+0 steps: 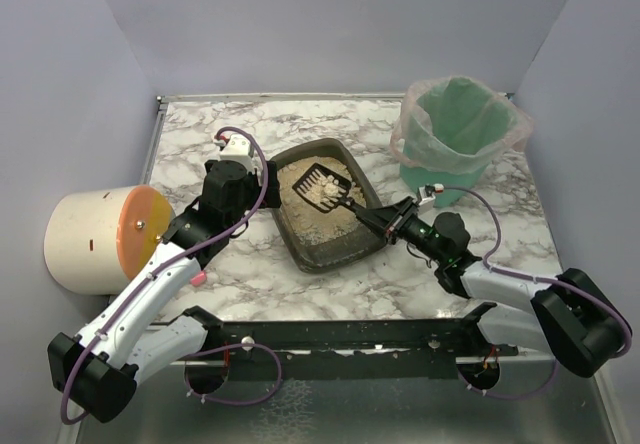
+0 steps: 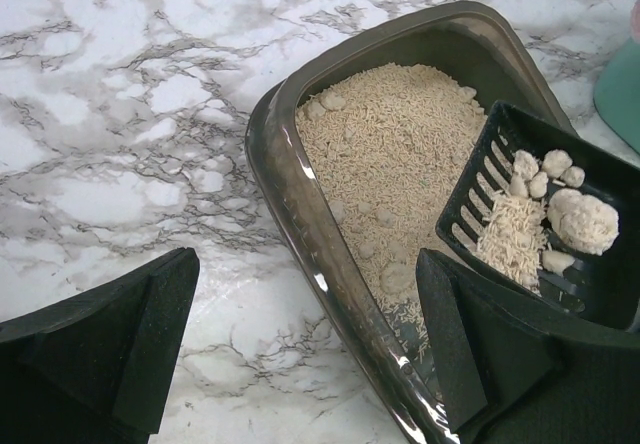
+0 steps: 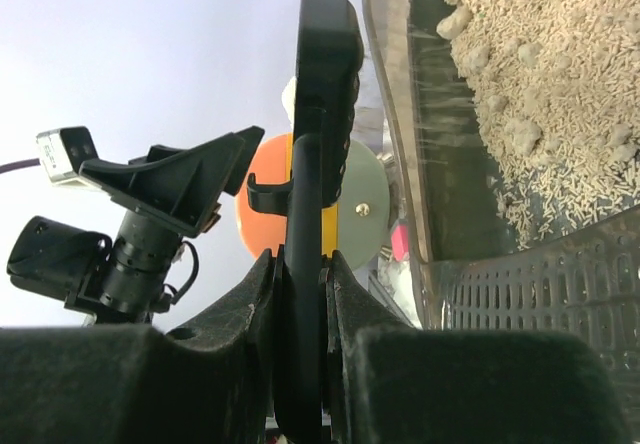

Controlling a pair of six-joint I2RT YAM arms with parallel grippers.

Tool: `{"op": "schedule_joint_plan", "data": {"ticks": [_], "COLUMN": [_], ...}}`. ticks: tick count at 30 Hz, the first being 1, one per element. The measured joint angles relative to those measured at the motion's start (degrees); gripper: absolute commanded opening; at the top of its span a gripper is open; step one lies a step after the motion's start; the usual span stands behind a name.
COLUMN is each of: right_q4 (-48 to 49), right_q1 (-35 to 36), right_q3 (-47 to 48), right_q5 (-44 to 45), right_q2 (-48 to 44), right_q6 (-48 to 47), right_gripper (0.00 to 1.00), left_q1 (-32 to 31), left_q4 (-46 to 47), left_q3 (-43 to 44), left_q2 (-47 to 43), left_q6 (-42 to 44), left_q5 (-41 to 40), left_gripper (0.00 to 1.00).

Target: Clean the litter box

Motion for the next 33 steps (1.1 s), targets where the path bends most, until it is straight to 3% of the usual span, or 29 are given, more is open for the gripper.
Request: {"op": "schedule_joint_plan", "data": {"ticks": [33], "right_q4": [-5.44], "right_q1": [-1.18], "right_q3": [0.72], "right_q5": [-0.2], "right_q2": [-3.56], "right_q6": [-0.33], "right_gripper": [0.01], "left_q1": [0.0], "left_q4": [0.11], "left_q3": [-0.02], "left_q2": [0.0], "left_q6": [0.17], "left_q5": [0.35], "left_gripper": [0.99]}}
